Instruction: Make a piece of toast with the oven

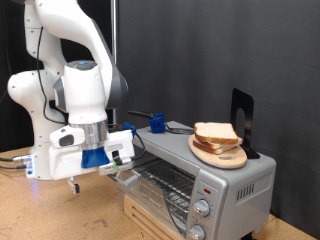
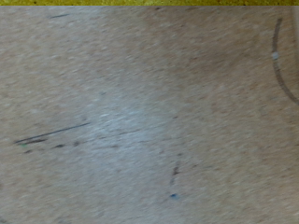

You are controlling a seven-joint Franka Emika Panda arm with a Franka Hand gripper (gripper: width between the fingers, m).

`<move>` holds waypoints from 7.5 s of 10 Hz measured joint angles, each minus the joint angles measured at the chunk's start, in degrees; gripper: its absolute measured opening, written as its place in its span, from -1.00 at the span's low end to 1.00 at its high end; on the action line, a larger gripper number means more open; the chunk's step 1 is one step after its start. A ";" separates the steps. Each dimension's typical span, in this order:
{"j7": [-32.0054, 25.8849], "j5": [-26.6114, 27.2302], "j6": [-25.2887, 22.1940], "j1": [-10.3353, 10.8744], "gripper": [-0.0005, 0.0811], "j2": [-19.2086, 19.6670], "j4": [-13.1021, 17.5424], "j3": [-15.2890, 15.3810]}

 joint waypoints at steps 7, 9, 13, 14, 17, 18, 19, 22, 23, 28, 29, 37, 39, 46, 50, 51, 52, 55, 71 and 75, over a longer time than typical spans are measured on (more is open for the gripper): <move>-7.35 7.50 -10.95 0.30 0.99 -3.25 2.93 0.62; -7.35 7.33 -11.64 0.20 0.99 -3.94 3.21 0.57; -7.07 4.40 -12.32 -0.35 0.99 -4.14 3.66 0.52; -5.55 2.41 -12.30 -0.45 0.99 -4.07 3.66 0.54; -3.53 -0.26 -11.76 -0.52 0.99 -3.61 3.67 0.55; -3.53 -0.52 -11.63 -0.55 0.99 -3.50 3.67 0.54; -3.53 -0.61 -11.59 -0.58 0.99 -3.43 3.69 0.53; -4.04 -0.59 -11.59 -0.64 0.99 -3.40 4.17 0.43; -4.41 -0.63 -11.60 -0.84 0.99 -3.39 4.31 0.34; 1.01 -7.00 -9.80 -1.77 0.99 -1.61 4.35 0.01; 4.92 -10.32 -7.97 -1.73 0.99 -0.05 4.28 0.17; -7.39 4.00 -2.48 -1.75 0.99 3.99 3.63 1.44; -11.91 3.88 -7.70 -2.54 0.99 3.12 4.12 0.75; -24.99 16.36 -33.83 -5.59 0.99 -7.33 10.47 -4.66; -24.46 17.44 -35.76 -5.46 0.99 -9.50 11.35 -4.66; -27.10 19.69 -37.27 -4.91 0.99 -10.11 11.49 -4.46; -30.63 21.95 -37.62 -3.98 0.99 -11.61 11.36 -4.12; -42.19 23.36 -25.59 -1.42 0.99 -18.40 6.95 -0.71; -40.76 10.47 -33.95 0.69 0.99 -40.99 -0.59 16.06; -38.58 12.28 -29.62 0.73 0.99 -44.05 -3.49 17.95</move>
